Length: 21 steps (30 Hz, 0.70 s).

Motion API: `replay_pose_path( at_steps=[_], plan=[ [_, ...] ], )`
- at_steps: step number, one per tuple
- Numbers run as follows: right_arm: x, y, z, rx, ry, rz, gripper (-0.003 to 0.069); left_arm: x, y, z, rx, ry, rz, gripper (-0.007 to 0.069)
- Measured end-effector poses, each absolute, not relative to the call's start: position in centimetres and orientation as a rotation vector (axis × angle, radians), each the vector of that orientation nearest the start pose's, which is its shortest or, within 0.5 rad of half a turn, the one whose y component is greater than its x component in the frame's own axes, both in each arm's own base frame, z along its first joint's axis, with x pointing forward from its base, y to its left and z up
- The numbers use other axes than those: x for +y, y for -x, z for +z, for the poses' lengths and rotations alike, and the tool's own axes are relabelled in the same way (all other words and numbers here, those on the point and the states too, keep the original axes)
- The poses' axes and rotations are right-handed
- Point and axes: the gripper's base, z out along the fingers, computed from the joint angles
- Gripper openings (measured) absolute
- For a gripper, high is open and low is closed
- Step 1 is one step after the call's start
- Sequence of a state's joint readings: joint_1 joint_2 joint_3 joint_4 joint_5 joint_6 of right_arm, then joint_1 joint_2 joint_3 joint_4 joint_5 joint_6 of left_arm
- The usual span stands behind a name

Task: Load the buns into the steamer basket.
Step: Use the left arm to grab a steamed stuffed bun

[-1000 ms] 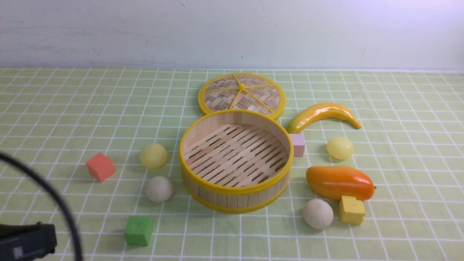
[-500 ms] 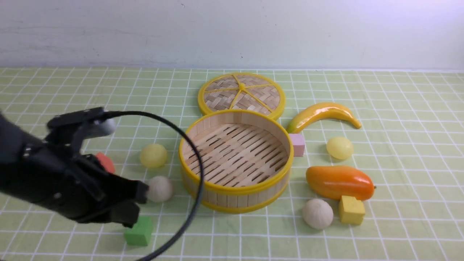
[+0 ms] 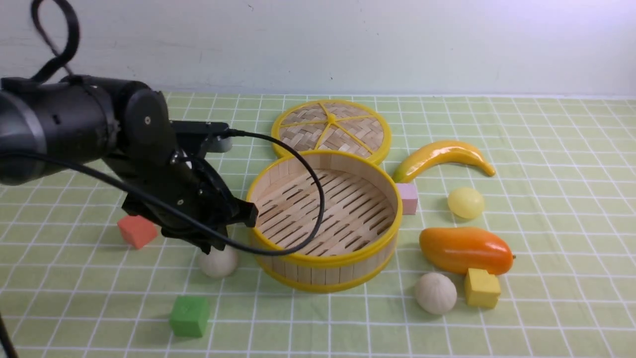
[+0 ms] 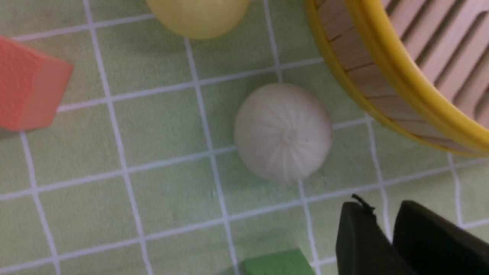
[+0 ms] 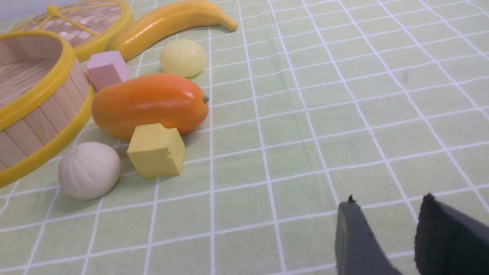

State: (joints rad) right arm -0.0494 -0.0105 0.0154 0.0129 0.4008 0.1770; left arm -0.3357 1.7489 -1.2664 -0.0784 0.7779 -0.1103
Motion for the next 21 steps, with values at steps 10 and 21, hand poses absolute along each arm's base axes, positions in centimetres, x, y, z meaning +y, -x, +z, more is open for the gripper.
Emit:
replay_pose_path(
  at_steps=[10,21],
  plan=[
    [-0.2,-5.2,17.3,1.877,-0.221,0.1,0.0241,-11.5,-36.7,20.6,2.796,-0.197,-0.182,0.0324],
    [-0.2,-5.2,17.3,1.877,-0.221,0.1,0.0241,-11.7,-36.9,20.2,2.793,-0.194,-0.213,0.0318]
  ],
)
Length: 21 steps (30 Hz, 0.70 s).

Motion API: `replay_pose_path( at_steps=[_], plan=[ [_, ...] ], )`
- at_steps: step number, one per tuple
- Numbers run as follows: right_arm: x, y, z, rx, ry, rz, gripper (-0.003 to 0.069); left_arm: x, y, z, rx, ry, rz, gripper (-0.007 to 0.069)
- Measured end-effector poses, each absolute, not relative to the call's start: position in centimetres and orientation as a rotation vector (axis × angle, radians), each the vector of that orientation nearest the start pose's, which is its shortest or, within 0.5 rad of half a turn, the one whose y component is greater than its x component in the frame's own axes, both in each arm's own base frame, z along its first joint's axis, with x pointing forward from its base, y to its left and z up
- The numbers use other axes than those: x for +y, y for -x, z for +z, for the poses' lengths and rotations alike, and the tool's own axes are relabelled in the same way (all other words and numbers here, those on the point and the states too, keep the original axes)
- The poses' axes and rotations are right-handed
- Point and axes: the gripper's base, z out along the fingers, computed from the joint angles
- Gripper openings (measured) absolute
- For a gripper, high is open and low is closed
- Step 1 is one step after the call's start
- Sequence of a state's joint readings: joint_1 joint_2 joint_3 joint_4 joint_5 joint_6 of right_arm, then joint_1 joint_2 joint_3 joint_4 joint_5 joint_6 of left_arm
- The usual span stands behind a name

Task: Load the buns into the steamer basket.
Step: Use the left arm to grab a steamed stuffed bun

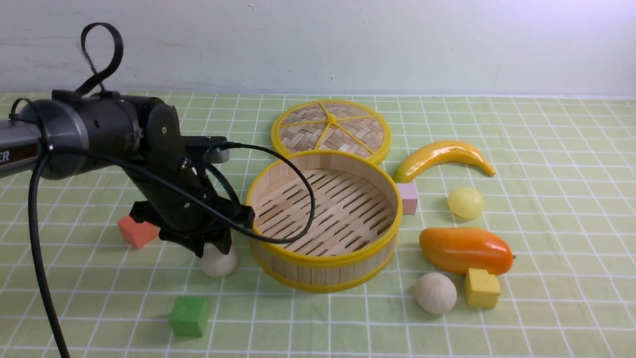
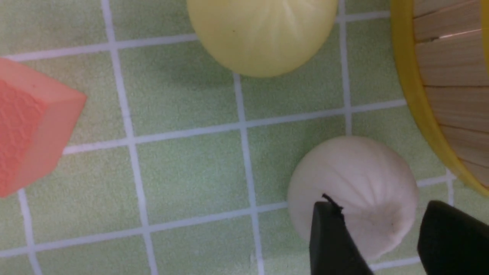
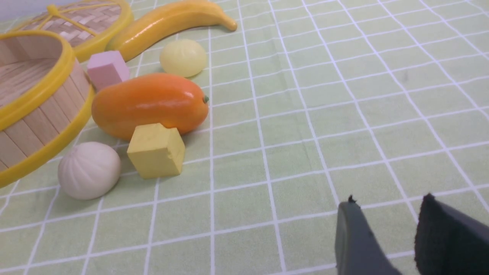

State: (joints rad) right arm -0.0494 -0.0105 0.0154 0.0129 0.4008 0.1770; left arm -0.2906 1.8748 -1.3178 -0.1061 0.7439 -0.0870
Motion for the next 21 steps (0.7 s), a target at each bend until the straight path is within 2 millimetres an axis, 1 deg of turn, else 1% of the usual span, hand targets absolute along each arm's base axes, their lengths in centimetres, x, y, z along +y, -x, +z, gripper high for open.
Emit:
replay_pose_path(
  at_steps=[4,8,11,14,15,16,18,19,20,21],
  plan=[
    [-0.2,-5.2,17.3,1.877,-0.221,0.1,0.0241,-11.8,-37.1,20.2,2.762,-0.245,-0.211,0.0318],
    [-0.2,-5.2,17.3,1.877,-0.221,0.1,0.0241,-11.9,-37.5,18.8,2.778,-0.267,-0.2,0.0308],
    [-0.2,-5.2,17.3,1.877,-0.221,0.1,0.0241,-11.9,-37.7,18.2,2.785,-0.279,-0.184,0.0281],
    [-0.2,-5.2,17.3,1.877,-0.221,0.1,0.0241,-11.8,-37.7,18.2,2.781,-0.283,-0.178,0.0209],
    [-0.2,-5.2,17.3,1.877,-0.221,0.1,0.0241,-11.8,-37.7,18.2,2.781,-0.283,-0.178,0.0209],
    [-0.2,-5.2,17.3,1.877,-0.221,0.1,0.0241,-11.8,-37.6,18.3,2.784,-0.284,-0.178,0.0137],
    [-0.2,-5.2,17.3,1.877,-0.221,0.1,0.0241,-11.8,-37.4,18.7,2.793,-0.287,-0.178,0.0044],
    [-0.2,-5.2,17.3,1.877,-0.221,0.1,0.0241,-11.7,-37.4,18.8,2.793,-0.287,-0.178,0.0028],
    [-0.2,-5.2,17.3,1.877,-0.221,0.1,0.0241,-11.6,-36.9,20.0,2.789,-0.29,-0.181,-0.0006],
    [-0.2,-5.2,17.3,1.877,-0.221,0.1,0.0241,-11.6,-36.8,20.3,2.79,-0.291,-0.181,-0.0008]
  ],
)
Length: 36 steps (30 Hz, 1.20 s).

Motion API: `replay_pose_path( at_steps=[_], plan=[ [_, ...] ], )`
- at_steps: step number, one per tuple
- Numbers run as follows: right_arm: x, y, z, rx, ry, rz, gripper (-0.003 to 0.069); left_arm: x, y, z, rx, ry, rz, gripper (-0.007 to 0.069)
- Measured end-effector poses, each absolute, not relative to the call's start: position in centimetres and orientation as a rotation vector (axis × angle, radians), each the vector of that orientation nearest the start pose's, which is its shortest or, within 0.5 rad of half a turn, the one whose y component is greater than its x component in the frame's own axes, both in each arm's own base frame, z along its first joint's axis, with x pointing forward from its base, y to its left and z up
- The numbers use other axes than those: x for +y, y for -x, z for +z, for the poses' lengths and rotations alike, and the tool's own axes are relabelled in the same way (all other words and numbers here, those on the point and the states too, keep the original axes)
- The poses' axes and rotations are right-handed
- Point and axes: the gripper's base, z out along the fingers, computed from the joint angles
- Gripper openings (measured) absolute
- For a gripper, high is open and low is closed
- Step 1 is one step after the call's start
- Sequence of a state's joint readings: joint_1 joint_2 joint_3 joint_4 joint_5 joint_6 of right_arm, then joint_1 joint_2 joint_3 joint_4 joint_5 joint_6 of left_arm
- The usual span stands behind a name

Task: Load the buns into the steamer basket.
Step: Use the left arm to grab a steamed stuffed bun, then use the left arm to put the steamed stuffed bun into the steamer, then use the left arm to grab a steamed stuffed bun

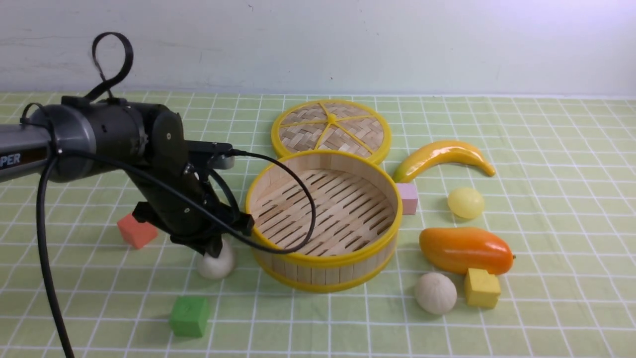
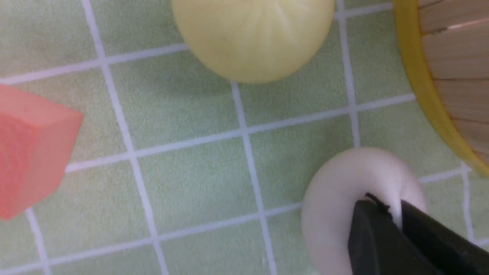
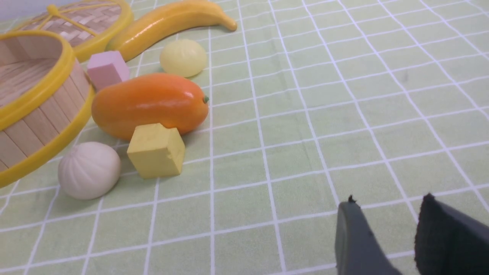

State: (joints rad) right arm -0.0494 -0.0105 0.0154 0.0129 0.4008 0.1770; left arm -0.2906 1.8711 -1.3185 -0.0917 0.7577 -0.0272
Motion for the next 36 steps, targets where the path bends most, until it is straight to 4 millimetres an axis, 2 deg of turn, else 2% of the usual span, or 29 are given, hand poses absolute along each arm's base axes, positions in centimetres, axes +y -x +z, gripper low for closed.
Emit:
replay_pose_path(
  at_steps=[3,4,5,8,9,11,12,13,16,17,19,22,23,24,25,26,28,31,32,33,34,35,36],
  plan=[
    [-0.2,-5.2,17.3,1.877,-0.221,0.1,0.0241,-11.8,-35.4,24.0,2.713,-0.307,-0.208,-0.0008],
    [-0.2,-5.2,17.3,1.877,-0.221,0.1,0.0241,-11.9,-35.4,24.0,2.712,-0.309,-0.209,-0.0008],
    [-0.2,-5.2,17.3,1.877,-0.221,0.1,0.0241,-12.4,-34.7,26.0,2.645,-0.332,-0.237,-0.0008],
    [-0.2,-5.2,17.3,1.877,-0.221,0.1,0.0241,-14.7,-34.0,28.6,2.525,-0.427,-0.304,-0.0008],
    [-0.2,-5.2,17.3,1.877,-0.221,0.1,0.0241,-15.3,-34.0,28.8,2.505,-0.443,-0.32,-0.0008],
    [-0.2,-5.2,17.3,1.877,-0.221,0.1,0.0241,-17.0,-34.4,28.5,2.473,-0.488,-0.343,-0.0008],
    [-0.2,-5.2,17.3,1.877,-0.221,0.1,0.0241,-17.2,-34.5,28.4,2.472,-0.491,-0.346,-0.0008],
    [-0.2,-5.2,17.3,1.877,-0.221,0.1,0.0241,-18.4,-35.2,27.4,2.474,-0.514,-0.353,-0.0008],
    [-0.2,-5.2,17.3,1.877,-0.221,0.1,0.0241,-19.3,-36.3,25.7,2.507,-0.529,-0.349,-0.0008],
    [-0.2,-5.2,17.3,1.877,-0.221,0.1,0.0241,-19.8,-37.2,24.2,2.551,-0.535,-0.341,-0.0001],
    [-0.2,-5.2,17.3,1.877,-0.221,0.1,0.0241,-20.2,-38.1,22.6,2.598,-0.55,-0.326,0.0017],
    [-0.2,-5.2,17.3,1.877,-0.221,0.1,0.0241,-20.8,-39.0,21.2,2.656,-0.573,-0.309,0.009],
    [-0.2,-5.2,17.3,1.877,-0.221,0.1,0.0241,-20.8,-39.1,21.1,2.659,-0.575,-0.308,0.0106],
    [-0.2,-5.2,17.3,1.877,-0.221,0.1,0.0241,-21.0,-39.5,21.3,2.665,-0.576,-0.31,0.0178],
    [-0.2,-5.2,17.3,1.877,-0.221,0.1,0.0241,-21.1,-39.5,21.6,2.664,-0.574,-0.313,0.0199],
    [-0.2,-5.2,17.3,1.877,-0.221,0.1,0.0241,-21.1,-39.6,22.3,2.675,-0.564,-0.318,0.0286],
    [-0.2,-5.2,17.3,1.877,-0.221,0.1,0.0241,-21.2,-39.6,23.6,2.685,-0.55,-0.324,0.0394],
    [-0.2,-5.2,17.3,1.877,-0.221,0.1,0.0241,-20.8,-39.3,26.6,2.674,-0.532,-0.295,0.0507],
    [-0.2,-5.2,17.3,1.877,-0.221,0.1,0.0241,-20.6,-39.3,27.1,2.67,-0.532,-0.278,0.0514],
    [-0.2,-5.2,17.3,1.877,-0.221,0.1,0.0241,-19.9,-38.7,29.0,2.65,-0.531,-0.22,0.052],
    [-0.2,-5.2,17.3,1.877,-0.221,0.1,0.0241,-19.8,-38.7,29.0,2.655,-0.531,-0.218,0.0519],
    [-0.2,-5.2,17.3,1.877,-0.221,0.1,0.0241,-18.6,-38.2,30.5,2.651,-0.527,-0.12,0.0489],
    [-0.2,-5.2,17.3,1.877,-0.221,0.1,0.0241,-17.9,-38.1,30.8,2.659,-0.512,-0.086,0.0454]
  ],
)
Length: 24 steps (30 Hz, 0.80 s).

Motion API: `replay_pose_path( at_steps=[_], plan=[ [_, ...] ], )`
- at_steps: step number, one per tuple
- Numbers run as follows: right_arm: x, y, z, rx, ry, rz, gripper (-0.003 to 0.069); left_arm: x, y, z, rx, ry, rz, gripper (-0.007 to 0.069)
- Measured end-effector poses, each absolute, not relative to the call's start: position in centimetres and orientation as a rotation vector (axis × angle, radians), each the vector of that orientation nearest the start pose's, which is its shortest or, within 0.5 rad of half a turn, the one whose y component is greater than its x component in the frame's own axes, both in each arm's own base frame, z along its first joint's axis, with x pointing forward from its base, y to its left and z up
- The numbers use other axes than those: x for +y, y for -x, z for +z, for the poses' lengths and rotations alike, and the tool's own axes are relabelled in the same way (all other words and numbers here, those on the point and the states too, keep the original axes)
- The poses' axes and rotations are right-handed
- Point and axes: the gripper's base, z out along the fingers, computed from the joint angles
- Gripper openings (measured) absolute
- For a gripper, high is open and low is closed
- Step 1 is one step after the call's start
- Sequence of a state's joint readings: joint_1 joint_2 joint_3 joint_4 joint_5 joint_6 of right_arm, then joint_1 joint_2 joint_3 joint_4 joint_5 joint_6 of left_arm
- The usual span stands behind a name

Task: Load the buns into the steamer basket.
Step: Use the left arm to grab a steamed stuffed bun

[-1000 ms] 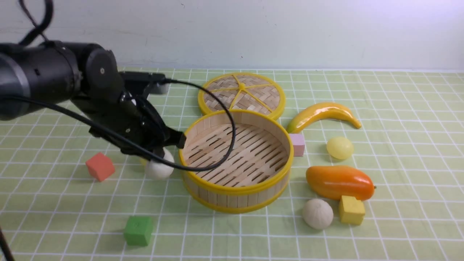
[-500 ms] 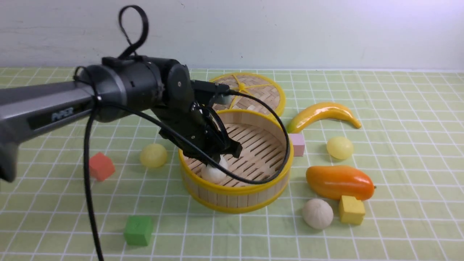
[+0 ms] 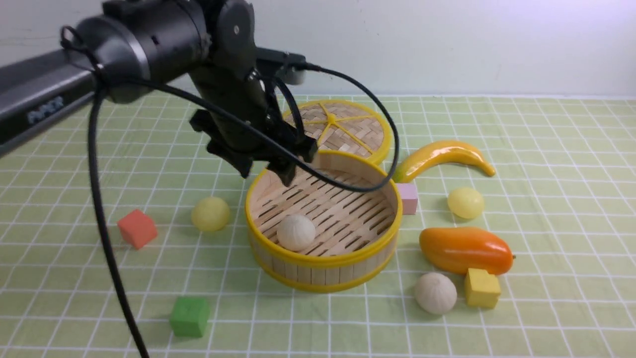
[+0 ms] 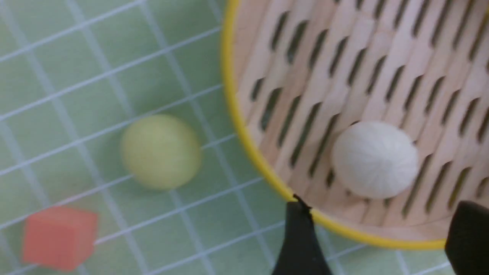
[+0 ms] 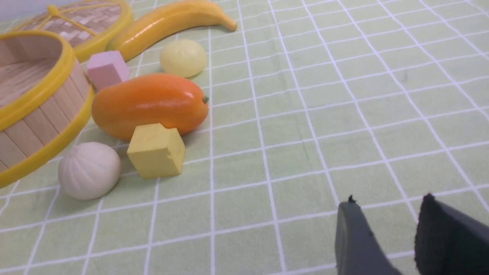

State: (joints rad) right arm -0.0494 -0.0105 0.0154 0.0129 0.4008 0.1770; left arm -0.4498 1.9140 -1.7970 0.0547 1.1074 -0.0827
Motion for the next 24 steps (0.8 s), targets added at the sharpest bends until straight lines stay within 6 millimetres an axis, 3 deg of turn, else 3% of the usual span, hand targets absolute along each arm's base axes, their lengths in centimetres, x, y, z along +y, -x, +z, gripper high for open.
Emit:
replay_pose_path(
  at_steps=[3,5,8,11,18,24],
  plan=[
    [-0.2,-5.2,17.3,1.877,-0.221,0.1,0.0241,-15.5,-38.5,30.1,2.71,-0.426,-0.026,0.0343],
    [-0.2,-5.2,17.3,1.877,-0.221,0.1,0.0241,-13.3,-39.6,27.3,2.768,-0.347,-0.01,0.0229],
    [-0.2,-5.2,17.3,1.877,-0.221,0.1,0.0241,-11.4,-41.1,24.7,2.79,-0.265,-0.035,0.0174],
    [-0.2,-5.2,17.3,1.877,-0.221,0.1,0.0241,-10.7,-42.1,23.8,2.767,-0.238,-0.065,0.0176],
    [-0.2,-5.2,17.3,1.877,-0.221,0.1,0.0241,-10.4,-43.5,22.1,2.716,-0.243,-0.084,0.0305],
    [-0.2,-5.2,17.3,1.877,-0.221,0.1,0.0241,-10.6,-44.0,21.1,2.704,-0.244,-0.086,0.0324]
  ],
)
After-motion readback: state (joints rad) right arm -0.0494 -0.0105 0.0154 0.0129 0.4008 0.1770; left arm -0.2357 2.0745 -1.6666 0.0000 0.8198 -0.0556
